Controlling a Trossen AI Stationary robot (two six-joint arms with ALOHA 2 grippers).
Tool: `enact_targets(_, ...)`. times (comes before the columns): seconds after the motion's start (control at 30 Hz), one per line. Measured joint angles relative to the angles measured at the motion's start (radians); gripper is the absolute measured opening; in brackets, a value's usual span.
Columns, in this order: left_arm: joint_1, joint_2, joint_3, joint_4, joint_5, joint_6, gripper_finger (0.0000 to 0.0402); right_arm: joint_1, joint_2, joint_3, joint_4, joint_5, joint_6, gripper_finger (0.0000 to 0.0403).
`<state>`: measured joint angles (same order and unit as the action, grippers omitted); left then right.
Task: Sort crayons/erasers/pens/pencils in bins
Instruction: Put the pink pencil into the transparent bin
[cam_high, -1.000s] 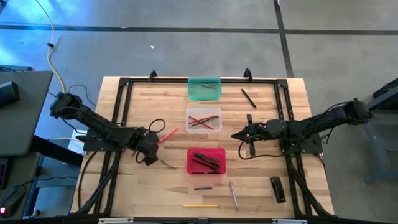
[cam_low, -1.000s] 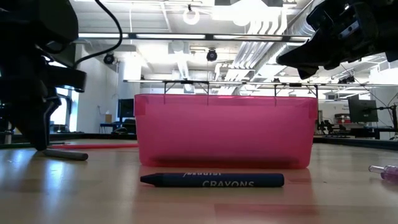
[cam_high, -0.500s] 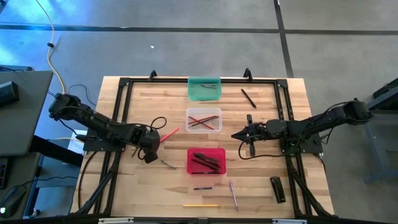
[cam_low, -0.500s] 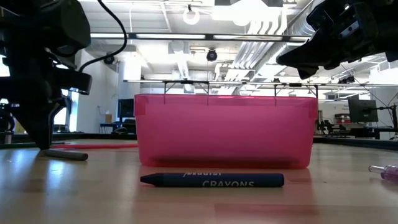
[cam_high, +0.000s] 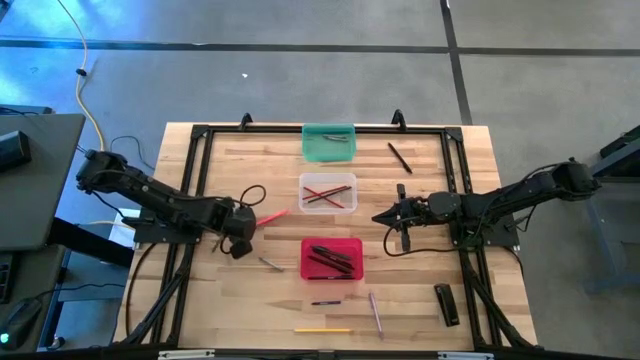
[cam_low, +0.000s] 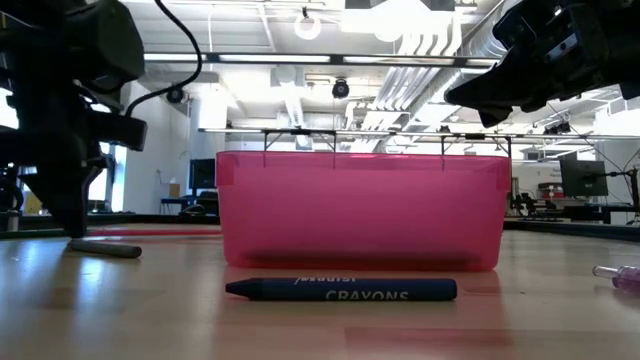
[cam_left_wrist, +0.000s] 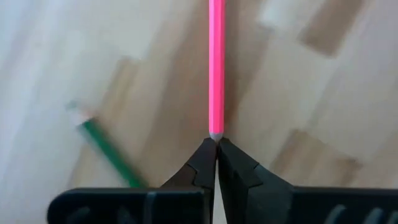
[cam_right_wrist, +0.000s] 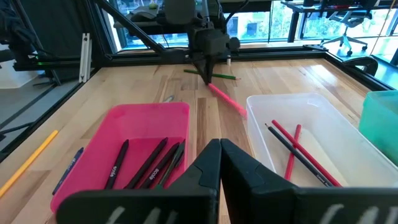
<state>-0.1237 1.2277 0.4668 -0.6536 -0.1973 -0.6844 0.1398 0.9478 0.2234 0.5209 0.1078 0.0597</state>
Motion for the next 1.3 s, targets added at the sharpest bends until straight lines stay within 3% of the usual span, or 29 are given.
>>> enact_targets(0.47, 0.0, -0.173, 0.154, -0.358, -0.16, 0.018, 0.0, 0.0, 0.0, 0.0, 0.005, 0.0, 0.003, 0.0)
enact_targets(0.73, 0.06, -0.215, 0.277, -0.338, -0.242, 0.146, 0.0, 0.0, 0.0, 0.0, 0.008, 0.001, 0.0, 0.0)
enact_targets(0.97, 0.238, -0.082, 0.372, -0.109, -0.15, 0.448, 0.0, 0.0, 0.0, 0.0, 0.008, 0.001, 0.0, 0.0)
enact_targets(1.13, 0.345, 0.109, 0.456, 0.024, -0.023, 0.637, 0.0, 0.0, 0.0, 0.0, 0.007, 0.001, 0.002, 0.0)
enact_targets(1.3, 0.398, 0.315, 0.586, 0.03, 0.045, 0.751, 0.0, 0.0, 0.0, 0.0, 0.007, 0.002, 0.002, 0.0)
